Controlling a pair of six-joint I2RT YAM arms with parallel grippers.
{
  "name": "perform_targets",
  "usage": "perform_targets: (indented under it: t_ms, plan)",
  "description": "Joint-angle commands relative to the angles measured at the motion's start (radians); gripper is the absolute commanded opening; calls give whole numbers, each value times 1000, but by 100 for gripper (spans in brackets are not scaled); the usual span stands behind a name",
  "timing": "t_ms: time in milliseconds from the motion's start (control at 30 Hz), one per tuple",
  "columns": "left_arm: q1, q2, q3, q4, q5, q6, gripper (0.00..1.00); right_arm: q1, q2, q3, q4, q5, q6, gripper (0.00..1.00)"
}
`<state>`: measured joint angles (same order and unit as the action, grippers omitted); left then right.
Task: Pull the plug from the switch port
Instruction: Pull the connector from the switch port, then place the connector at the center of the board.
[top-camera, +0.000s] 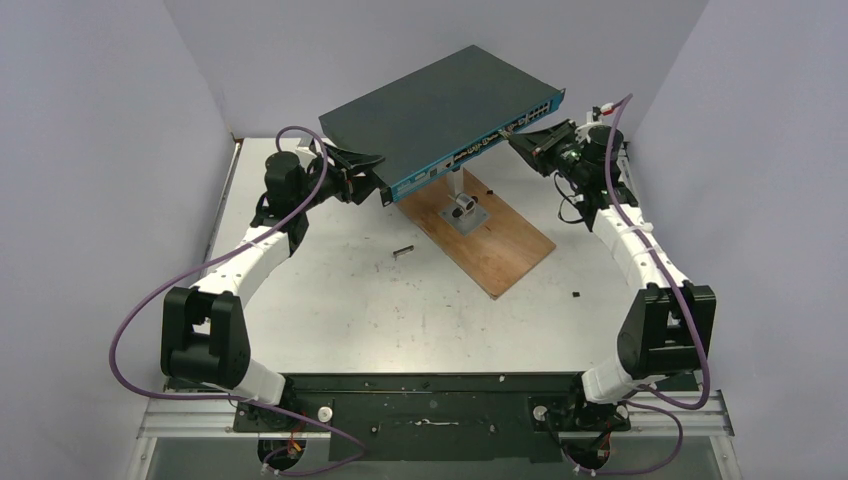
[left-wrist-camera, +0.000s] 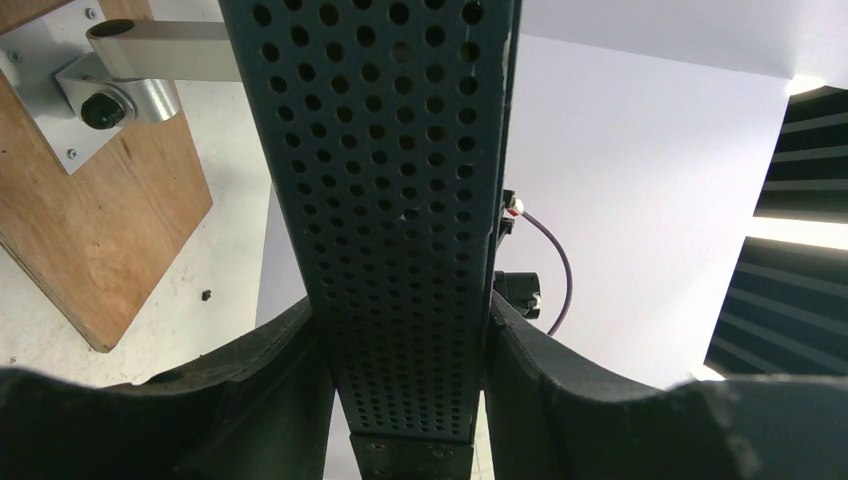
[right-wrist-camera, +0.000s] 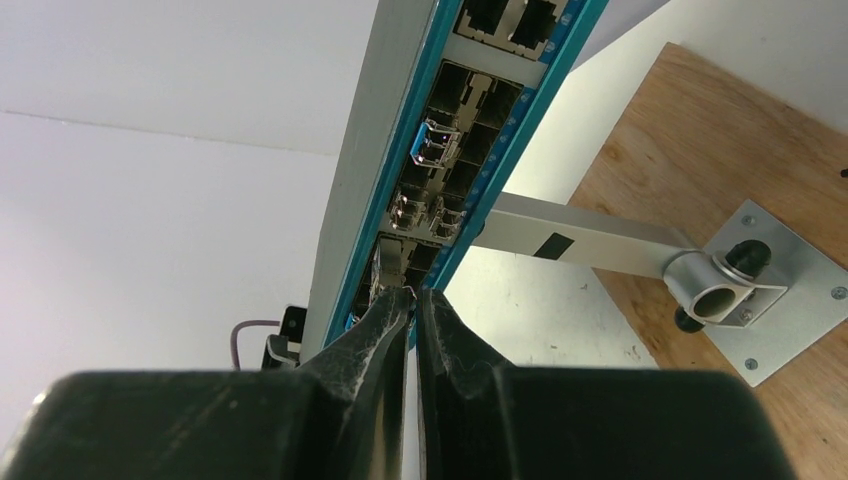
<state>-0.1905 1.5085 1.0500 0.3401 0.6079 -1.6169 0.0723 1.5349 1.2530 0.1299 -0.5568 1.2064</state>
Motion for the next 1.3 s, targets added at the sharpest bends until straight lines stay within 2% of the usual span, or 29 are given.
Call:
perform_targets:
  t_ms: [0, 333, 633, 900, 1100, 1267]
  plan:
    - [-40, 31, 44, 55, -114, 24, 0, -10, -69, 3, -9, -51, -15, 5]
    - [-41, 30, 39, 59, -115, 24, 0, -52, -152, -37, -25, -78, -6, 5]
    - [-40, 36, 37, 62, -109, 26, 0, -104, -285, -87, -141, -85, -60, 5]
    - [-41, 39, 46, 62, -102, 26, 0, -104, -310, -95, -246, -89, -134, 5]
    - [-40, 37, 40, 65, -101, 26, 0, -79, -299, -128, -344, -121, -224, 5]
    - [-41, 39, 35, 73, -103, 23, 0, 13, -288, -177, -410, -108, -280, 5]
